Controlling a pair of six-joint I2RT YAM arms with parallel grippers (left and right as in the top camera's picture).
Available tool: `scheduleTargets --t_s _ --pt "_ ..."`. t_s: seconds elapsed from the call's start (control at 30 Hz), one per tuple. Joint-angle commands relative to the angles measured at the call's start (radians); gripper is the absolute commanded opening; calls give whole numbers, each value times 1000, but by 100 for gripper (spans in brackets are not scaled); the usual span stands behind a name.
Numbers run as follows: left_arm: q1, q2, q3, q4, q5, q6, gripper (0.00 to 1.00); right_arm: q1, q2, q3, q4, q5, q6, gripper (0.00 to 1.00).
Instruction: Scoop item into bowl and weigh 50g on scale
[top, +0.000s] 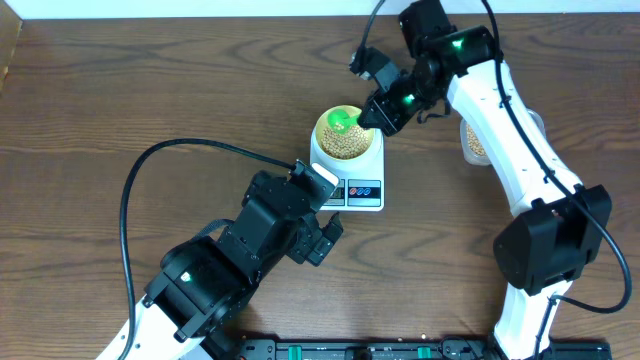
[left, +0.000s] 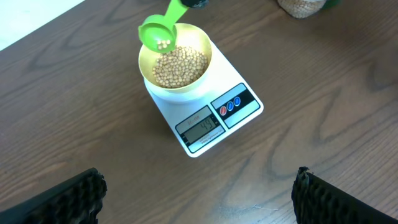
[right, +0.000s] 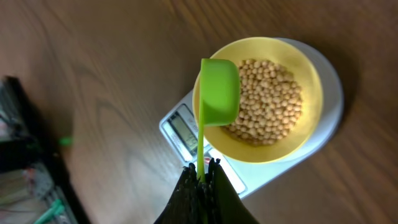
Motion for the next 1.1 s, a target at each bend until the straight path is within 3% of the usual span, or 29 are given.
scheduleTargets --t_s 0.0,0.7,1.07 --pt "4 -5 30 0 -13 14 98 -35 -8 -39 0 -125 73 1" --pt "4 -5 30 0 -13 14 98 -224 -8 -51 29 -380 224 1" --pt "4 -5 30 0 -13 14 98 -227 -8 -51 22 -380 257 1"
